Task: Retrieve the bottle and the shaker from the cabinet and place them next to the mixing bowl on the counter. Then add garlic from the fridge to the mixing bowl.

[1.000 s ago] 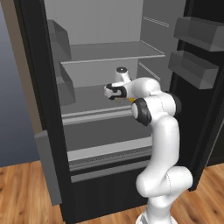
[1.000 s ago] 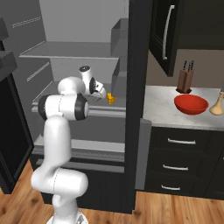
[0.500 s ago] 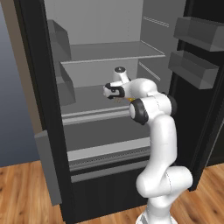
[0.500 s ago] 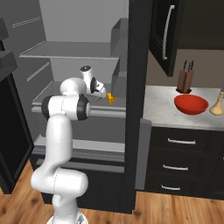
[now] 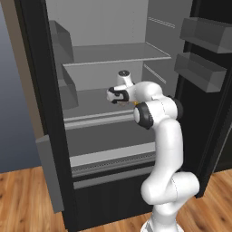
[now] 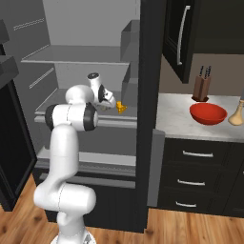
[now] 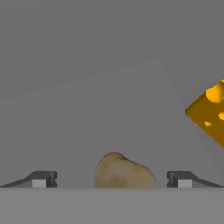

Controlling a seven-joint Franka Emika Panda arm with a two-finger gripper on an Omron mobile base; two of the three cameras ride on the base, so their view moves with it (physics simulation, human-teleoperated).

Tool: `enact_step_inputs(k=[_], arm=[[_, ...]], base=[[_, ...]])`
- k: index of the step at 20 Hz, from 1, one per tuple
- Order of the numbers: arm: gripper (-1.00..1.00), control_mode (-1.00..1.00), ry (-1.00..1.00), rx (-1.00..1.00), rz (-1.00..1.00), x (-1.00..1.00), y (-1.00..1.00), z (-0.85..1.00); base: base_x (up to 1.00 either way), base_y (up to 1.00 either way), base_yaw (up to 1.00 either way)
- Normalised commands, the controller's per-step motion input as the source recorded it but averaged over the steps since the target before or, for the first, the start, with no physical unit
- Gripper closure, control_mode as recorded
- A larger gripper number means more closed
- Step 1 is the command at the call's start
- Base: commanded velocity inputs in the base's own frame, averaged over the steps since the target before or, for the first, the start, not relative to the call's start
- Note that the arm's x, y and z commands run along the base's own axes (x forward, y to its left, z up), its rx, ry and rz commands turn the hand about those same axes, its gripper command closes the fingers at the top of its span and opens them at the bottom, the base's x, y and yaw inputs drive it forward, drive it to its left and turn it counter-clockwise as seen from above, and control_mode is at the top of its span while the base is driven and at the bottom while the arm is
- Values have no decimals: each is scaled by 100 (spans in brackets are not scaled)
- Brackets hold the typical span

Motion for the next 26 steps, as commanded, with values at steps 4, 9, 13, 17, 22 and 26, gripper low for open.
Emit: enact_step_inputs(k=[4, 9, 13, 17, 22, 26], arm=[[-100, -100, 0, 0, 0, 0, 0, -23], [-100, -100, 0, 0, 0, 0, 0, -16], [-100, -100, 0, 0, 0, 0, 0, 0], [100, -100, 0, 0, 0, 0, 0, 0], [100, -100, 0, 0, 0, 0, 0, 0], [100, -100, 0, 0, 0, 0, 0, 0]], base=[[0, 0, 0], [0, 0, 0], [0, 0, 0], [0, 0, 0], [0, 0, 0], [0, 0, 0]])
